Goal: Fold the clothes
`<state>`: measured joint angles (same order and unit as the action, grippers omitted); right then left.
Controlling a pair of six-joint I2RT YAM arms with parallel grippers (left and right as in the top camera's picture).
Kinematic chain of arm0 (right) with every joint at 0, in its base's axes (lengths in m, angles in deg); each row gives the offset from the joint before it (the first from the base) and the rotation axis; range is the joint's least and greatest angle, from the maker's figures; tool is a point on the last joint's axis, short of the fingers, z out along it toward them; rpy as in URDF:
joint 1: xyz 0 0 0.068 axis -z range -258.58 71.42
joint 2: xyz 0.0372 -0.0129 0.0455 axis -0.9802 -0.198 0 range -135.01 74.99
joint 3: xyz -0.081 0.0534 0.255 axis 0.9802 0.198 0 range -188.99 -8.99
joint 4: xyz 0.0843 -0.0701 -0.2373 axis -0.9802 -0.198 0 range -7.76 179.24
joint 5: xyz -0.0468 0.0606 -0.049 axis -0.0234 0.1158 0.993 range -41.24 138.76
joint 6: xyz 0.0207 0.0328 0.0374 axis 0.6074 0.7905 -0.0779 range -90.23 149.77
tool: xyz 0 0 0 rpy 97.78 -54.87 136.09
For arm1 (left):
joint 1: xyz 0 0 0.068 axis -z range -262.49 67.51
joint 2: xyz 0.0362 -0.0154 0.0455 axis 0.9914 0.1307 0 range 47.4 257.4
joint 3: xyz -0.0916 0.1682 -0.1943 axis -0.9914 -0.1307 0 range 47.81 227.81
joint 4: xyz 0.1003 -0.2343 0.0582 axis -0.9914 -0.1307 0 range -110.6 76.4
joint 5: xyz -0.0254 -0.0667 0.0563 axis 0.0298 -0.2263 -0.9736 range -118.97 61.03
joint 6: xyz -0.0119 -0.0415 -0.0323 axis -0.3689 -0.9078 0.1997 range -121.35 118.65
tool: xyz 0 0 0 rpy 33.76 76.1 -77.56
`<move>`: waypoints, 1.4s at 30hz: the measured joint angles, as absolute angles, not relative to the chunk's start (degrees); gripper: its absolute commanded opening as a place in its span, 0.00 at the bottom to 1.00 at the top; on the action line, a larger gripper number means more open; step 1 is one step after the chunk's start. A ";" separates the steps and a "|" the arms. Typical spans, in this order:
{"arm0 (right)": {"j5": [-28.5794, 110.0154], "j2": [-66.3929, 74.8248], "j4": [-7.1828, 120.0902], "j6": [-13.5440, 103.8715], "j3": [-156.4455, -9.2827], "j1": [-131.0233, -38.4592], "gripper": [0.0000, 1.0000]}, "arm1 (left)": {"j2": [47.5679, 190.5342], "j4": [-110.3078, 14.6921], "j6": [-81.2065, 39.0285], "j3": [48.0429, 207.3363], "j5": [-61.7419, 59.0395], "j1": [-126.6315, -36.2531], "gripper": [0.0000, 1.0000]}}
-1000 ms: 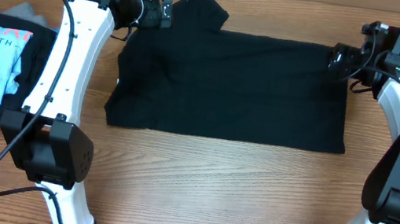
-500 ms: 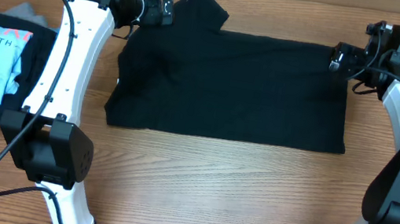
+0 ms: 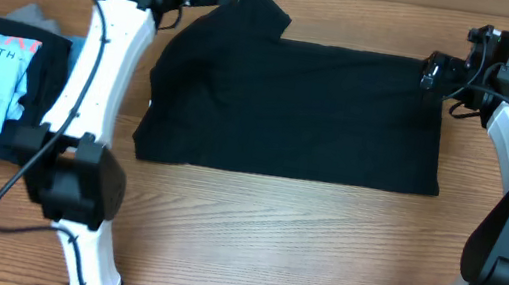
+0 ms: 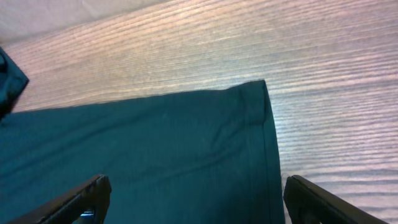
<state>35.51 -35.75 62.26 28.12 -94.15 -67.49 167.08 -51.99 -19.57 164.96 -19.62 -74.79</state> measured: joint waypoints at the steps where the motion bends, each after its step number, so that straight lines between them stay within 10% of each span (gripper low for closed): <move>1: 35.51 -35.75 62.67 28.12 -94.15 -67.46 0.92 | 169.38 -47.99 -19.37 165.02 -19.71 -74.55 1.00; 22: 35.46 -41.85 75.68 28.12 -94.15 -67.49 0.85 | 189.20 -29.85 -12.60 164.58 -25.83 -74.61 0.99; 27: 34.65 -41.85 72.81 28.31 -94.15 -67.49 0.33 | 189.05 -40.34 -11.79 167.19 -26.71 -74.66 0.66; 31: 31.75 -41.85 68.51 31.22 -94.15 -67.77 0.04 | 186.49 -55.12 -14.76 169.76 -26.16 -74.63 0.05; 42: 24.80 -39.53 42.96 39.24 -94.13 -70.22 0.04 | 170.49 -88.28 -16.29 172.78 -25.85 -74.59 0.04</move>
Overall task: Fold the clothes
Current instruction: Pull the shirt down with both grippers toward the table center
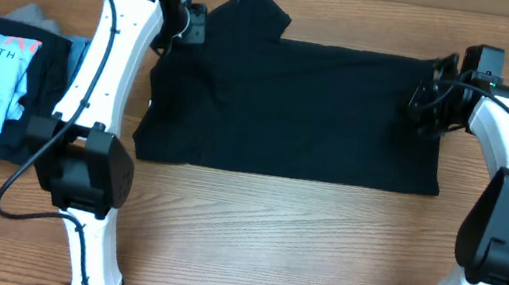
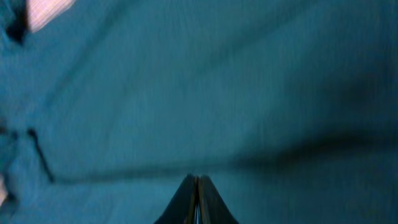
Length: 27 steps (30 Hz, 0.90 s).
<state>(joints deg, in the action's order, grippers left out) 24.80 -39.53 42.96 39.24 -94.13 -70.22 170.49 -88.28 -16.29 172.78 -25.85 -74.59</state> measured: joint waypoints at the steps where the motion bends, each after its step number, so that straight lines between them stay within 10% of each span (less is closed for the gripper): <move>1: 24.75 -38.70 40.51 39.50 -94.11 -70.22 0.04 | 170.38 -90.26 -16.51 172.76 -25.77 -74.59 0.04; 27: 35.00 -35.64 45.36 40.25 -77.48 -70.26 0.04 | 170.60 -64.56 -20.82 136.28 -24.10 -74.17 0.04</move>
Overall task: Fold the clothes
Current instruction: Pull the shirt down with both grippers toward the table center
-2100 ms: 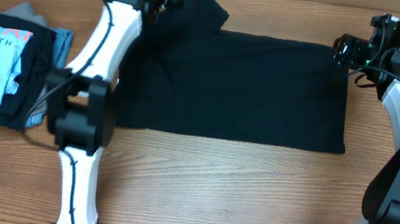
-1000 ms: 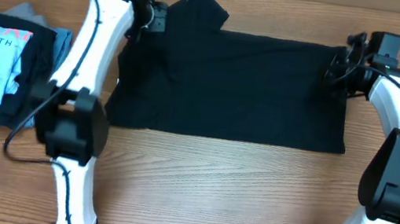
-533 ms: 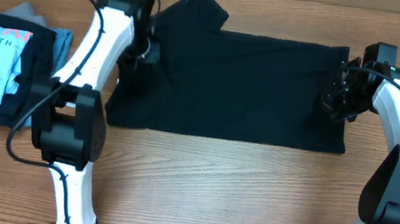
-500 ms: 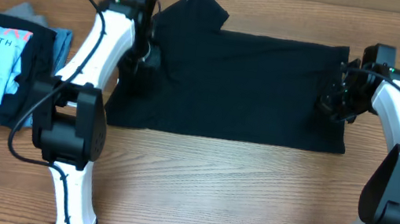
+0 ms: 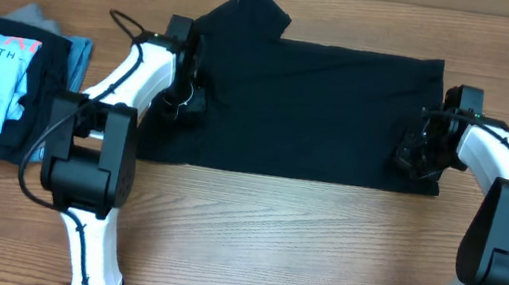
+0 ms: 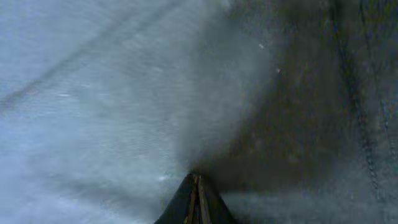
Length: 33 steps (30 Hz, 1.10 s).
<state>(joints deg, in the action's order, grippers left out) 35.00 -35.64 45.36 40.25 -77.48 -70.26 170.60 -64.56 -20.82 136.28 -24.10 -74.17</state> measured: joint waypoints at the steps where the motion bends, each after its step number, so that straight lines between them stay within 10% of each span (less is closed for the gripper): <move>1: 35.16 -35.55 46.00 40.25 -76.76 -70.26 0.04 | 169.84 -63.27 -21.10 134.88 -24.21 -74.15 0.04; 33: 47.24 -27.73 29.01 49.25 -71.84 -70.09 0.04 | 168.76 -85.50 -22.91 128.41 -31.97 -73.83 0.04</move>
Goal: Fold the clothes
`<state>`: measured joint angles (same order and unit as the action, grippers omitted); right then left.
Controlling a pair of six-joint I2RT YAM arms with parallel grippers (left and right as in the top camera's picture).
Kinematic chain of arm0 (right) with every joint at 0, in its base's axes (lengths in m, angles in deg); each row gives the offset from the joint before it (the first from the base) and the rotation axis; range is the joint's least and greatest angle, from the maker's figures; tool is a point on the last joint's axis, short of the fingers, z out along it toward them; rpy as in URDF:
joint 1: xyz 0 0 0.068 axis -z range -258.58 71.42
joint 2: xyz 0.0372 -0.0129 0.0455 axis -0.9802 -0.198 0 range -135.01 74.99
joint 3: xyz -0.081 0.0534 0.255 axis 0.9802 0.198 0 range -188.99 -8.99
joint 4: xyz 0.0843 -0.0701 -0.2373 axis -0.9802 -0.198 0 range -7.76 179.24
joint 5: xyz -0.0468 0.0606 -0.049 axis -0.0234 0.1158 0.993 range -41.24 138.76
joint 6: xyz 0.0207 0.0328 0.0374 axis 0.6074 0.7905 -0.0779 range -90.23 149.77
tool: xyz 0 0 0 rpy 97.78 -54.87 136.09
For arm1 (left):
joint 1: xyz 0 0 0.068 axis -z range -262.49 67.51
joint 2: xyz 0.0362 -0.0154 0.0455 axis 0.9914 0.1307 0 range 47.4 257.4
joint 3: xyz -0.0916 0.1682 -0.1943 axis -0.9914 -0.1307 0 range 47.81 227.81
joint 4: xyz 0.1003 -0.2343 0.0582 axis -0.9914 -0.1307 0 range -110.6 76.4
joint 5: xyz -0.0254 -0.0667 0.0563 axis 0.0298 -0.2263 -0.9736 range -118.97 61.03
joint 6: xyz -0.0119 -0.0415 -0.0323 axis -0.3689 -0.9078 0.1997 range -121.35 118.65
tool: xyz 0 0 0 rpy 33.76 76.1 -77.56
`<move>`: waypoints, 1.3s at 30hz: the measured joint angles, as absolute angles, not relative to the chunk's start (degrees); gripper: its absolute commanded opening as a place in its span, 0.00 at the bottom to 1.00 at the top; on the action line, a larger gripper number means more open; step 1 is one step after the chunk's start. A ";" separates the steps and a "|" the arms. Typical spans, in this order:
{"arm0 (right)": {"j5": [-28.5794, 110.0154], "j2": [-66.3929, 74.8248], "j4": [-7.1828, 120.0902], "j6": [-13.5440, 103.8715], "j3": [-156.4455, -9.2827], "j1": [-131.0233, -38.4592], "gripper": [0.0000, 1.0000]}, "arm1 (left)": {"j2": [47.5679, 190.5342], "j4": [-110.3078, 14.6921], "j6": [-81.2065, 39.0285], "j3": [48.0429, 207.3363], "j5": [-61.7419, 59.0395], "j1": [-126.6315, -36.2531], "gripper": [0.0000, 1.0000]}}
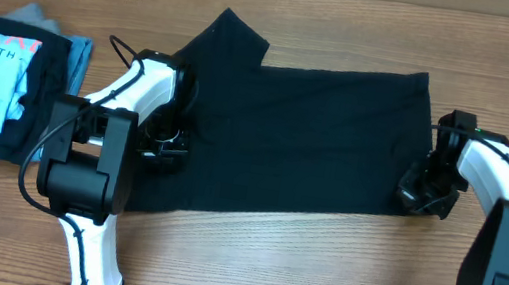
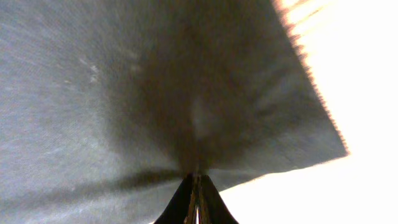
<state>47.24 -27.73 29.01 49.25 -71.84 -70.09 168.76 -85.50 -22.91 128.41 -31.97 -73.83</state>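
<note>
A black shirt (image 1: 296,134) lies spread across the wooden table (image 1: 316,273), one sleeve sticking out at the far left and its front edge slanting down to the left. My left gripper (image 1: 161,145) sits low on the shirt's left edge, fingers buried in the cloth. At the shirt's near right corner, my right gripper (image 1: 425,196) is shut on the fabric. In the right wrist view the fingertips (image 2: 196,178) pinch the grey-looking cloth (image 2: 124,93), which stretches away from them, with its corner edge at the right.
A stack of folded clothes, topped by a light blue printed shirt, lies at the table's left edge. Bare wood (image 1: 334,13) runs behind the shirt. In the right wrist view the table is a washed-out white (image 2: 354,186).
Both grippers have moved closer to the table's front. The shirt has shifted forward with them, and its front edge now slants, lower on the left. The right gripper stays shut on cloth.
The right gripper was open above the shirt's far right corner, the left arm at the far left. Then both were down at the shirt's far side, the right one shut. They stood at mid-shirt afterwards, and now near its front edge, with the shirt drawn forward.
</note>
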 measured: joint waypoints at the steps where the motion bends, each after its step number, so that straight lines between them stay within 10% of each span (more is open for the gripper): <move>1: 47.55 -25.78 29.01 49.27 -71.77 -70.04 0.04 | 168.76 -85.85 -23.13 128.19 -32.89 -73.83 0.04; 39: 48.40 -29.89 51.04 47.15 -69.45 -70.00 0.04 | 155.52 -77.98 -18.48 126.95 -28.83 -73.85 0.04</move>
<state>48.40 -29.89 51.04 47.15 -69.45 -70.00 155.52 -77.98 -18.48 126.95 -28.83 -73.85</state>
